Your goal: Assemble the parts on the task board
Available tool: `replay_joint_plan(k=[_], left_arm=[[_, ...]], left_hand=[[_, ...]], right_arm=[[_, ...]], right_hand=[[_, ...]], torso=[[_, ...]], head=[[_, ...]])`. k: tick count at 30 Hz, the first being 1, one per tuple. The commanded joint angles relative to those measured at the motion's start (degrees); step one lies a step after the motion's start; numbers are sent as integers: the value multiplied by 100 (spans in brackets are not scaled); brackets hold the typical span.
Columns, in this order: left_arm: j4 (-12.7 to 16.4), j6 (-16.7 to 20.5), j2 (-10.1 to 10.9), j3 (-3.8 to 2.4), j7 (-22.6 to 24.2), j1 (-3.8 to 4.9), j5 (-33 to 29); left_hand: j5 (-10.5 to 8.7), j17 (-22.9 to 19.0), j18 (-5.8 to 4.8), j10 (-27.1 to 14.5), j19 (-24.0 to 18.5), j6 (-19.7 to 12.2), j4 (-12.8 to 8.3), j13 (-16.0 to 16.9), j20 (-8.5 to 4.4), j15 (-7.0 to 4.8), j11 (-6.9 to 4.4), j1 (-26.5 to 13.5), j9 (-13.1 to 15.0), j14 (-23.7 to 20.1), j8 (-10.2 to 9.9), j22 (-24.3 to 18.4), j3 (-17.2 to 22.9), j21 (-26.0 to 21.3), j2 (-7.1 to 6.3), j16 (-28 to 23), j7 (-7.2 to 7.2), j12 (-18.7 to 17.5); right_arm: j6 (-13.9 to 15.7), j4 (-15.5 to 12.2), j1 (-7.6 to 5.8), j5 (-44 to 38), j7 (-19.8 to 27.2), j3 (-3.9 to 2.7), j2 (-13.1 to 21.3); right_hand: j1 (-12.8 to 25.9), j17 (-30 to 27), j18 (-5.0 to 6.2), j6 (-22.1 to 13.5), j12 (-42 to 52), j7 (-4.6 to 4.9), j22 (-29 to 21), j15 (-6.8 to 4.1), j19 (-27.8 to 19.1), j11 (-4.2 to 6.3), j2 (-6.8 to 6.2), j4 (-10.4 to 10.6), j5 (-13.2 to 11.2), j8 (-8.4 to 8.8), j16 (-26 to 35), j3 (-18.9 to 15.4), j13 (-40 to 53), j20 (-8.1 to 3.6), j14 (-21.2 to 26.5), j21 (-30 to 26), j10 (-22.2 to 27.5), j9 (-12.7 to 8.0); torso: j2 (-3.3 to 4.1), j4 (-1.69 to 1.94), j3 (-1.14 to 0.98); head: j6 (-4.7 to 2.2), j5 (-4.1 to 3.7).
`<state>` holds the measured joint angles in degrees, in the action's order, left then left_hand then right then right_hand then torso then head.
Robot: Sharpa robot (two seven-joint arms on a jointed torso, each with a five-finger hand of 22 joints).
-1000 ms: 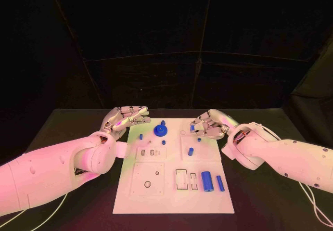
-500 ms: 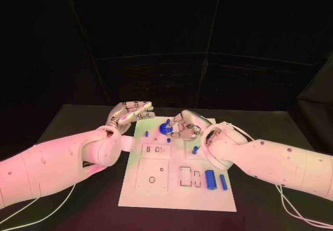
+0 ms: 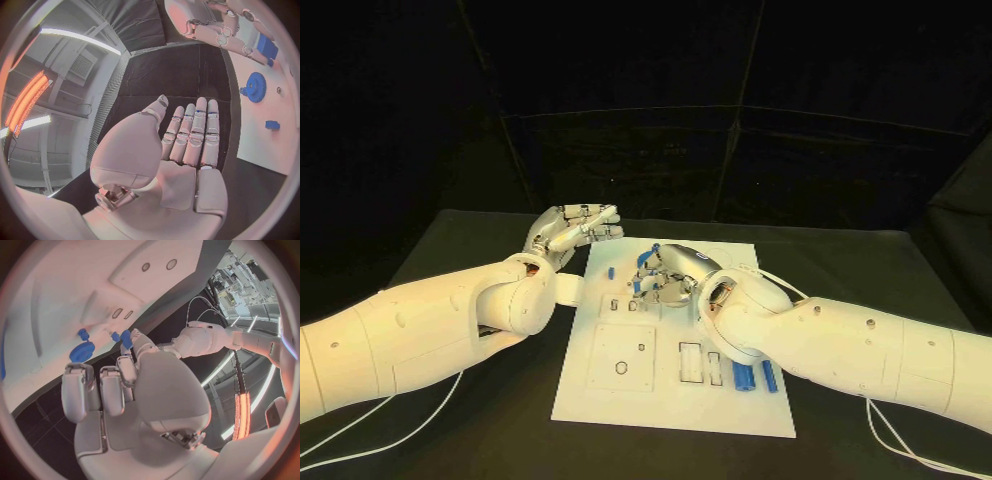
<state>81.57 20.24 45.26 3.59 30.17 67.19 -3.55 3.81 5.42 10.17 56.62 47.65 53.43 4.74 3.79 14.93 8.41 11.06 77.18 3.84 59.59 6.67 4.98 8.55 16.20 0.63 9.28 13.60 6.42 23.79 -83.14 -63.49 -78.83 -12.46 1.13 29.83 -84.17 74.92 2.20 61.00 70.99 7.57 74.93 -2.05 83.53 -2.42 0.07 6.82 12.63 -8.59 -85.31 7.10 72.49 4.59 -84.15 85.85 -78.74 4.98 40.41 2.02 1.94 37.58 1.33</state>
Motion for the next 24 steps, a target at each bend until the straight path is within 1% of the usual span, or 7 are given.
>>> replay_joint_plan(k=[1, 4, 8, 13, 14, 16, 24], left_arm=[[2, -39, -1, -6, 60, 10, -29], [-2, -41, 0, -6, 59, 10, -29], [-6, -42, -2, -6, 58, 10, -29], [-12, -46, -10, -6, 56, 10, -29], [-12, -47, -11, -6, 56, 10, -29], [-14, -48, -12, -6, 55, 10, -29], [-27, -51, -15, -6, 53, 9, -29]], left_hand=[[34, -7, 38, -29, 45, -29, -45, -2, -4, 5, -12, 15, 0, 21, -34, -5, 4, -20, 33, -37, 33, -39], [34, -7, 38, -29, 45, -29, -45, -2, -4, 5, -12, 15, 0, 21, -34, -5, 4, -20, 33, -37, 33, -39], [34, -7, 38, -29, 45, -29, -45, -2, -4, 5, -12, 15, 0, 21, -34, -5, 4, -20, 33, -37, 33, -39], [34, -7, 38, -29, 45, -29, -45, -2, -4, 5, -12, 15, 0, 21, -34, -5, 4, -20, 33, -37, 33, -39], [34, -7, 38, -29, 45, -29, -45, -2, -4, 5, -12, 15, 0, 21, -34, -5, 4, -20, 33, -37, 33, -39], [34, -7, 38, -29, 45, -29, -45, -2, -4, 5, -12, 15, 0, 21, -34, -5, 4, -20, 33, -37, 33, -39], [34, -7, 38, -29, 45, -29, -45, -2, -4, 5, -12, 15, 0, 21, -34, -5, 4, -20, 33, -37, 33, -39]], right_arm=[[-240, 29, -7, -268, -139, 46, -28], [-311, 66, 1, -312, -174, 78, -54], [-361, 101, 38, -390, -203, 99, -72], [-396, 120, 66, -450, -245, 108, -82], [-402, 117, 68, -459, -255, 109, -80], [-414, 114, 71, -470, -271, 110, -77], [-551, 129, 76, -502, -346, 111, -70]], right_hand=[[23, 515, -9, 192, -23, -139, 633, -33, -21, 99, 44, -4, 12, -9, 32, 25, -13, -39, -378, 13, -61, 31], [36, 512, -9, 193, -25, -139, 631, -32, -22, 98, 41, -1, 6, -9, 34, 26, -14, -39, -377, 12, -61, 31], [46, 508, -8, 193, -31, -139, 628, -32, -24, 97, 39, 1, -1, -8, 36, 27, -18, -39, -376, 11, -58, 32], [46, 508, -8, 193, -31, -139, 628, -32, -24, 97, 39, 1, -1, -8, 36, 27, -18, -39, -376, 11, -58, 32], [54, 511, -8, 193, -35, -139, 627, -31, -26, 97, 36, 1, -6, -8, 35, 28, -21, -39, -377, 10, -56, 32], [55, 512, -8, 193, -36, -139, 626, -31, -26, 97, 35, 1, -7, -7, 35, 28, -21, -39, -377, 10, -56, 32], [76, 502, -7, 188, -46, -137, 622, -31, -29, 97, 23, 2, -23, -4, 41, 28, -28, -39, -375, 7, -51, 31]], torso=[[5, 4, -10], [6, -6, -17], [6, -10, -16], [8, -12, -24], [6, -9, -19], [5, -9, -17], [10, -13, -19]], head=[[13, 12], [22, 35], [28, 37], [47, 53], [55, 51], [56, 51], [67, 54]])
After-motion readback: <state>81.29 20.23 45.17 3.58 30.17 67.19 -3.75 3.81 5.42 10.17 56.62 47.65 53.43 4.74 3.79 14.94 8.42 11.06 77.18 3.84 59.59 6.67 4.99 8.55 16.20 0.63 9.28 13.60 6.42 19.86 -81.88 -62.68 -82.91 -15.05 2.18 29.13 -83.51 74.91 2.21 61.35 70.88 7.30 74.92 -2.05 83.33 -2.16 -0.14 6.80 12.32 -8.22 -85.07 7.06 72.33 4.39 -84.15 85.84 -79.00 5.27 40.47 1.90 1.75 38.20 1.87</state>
